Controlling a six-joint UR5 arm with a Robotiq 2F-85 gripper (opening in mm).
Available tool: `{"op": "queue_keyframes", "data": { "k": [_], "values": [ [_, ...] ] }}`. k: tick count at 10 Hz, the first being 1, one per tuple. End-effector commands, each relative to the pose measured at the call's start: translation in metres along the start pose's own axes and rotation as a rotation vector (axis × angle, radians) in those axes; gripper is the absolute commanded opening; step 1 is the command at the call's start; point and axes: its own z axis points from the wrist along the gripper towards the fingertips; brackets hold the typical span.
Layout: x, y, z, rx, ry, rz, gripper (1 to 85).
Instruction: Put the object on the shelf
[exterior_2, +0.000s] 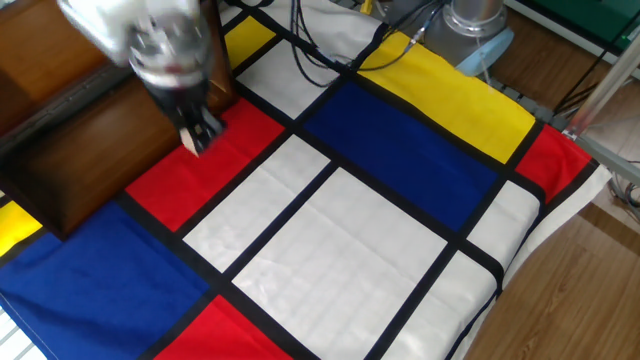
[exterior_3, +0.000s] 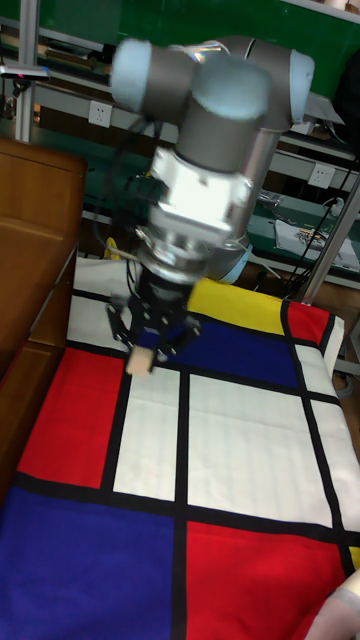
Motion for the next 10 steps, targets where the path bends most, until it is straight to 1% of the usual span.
{"op": "queue_keyframes", "data": {
  "k": [1, 2, 4, 6, 7, 9, 10],
  "values": [
    [0.015, -0.039, -0.017, -0.024, -0.006, -0.036, 1.0],
    [0.016, -0.045, -0.015, -0.026, -0.011, -0.041, 1.0],
    [0.017, -0.041, -0.015, -0.021, 0.003, -0.03, 1.0],
    [0.018, -0.039, -0.016, -0.029, 0.005, -0.022, 1.0],
    [0.012, -0.041, -0.015, -0.02, -0.018, 0.007, 1.0],
    [-0.006, -0.04, -0.016, -0.028, -0.087, 0.071, 1.0],
    [-0.009, -0.037, -0.017, -0.038, -0.099, 0.074, 1.0]
  ]
}}
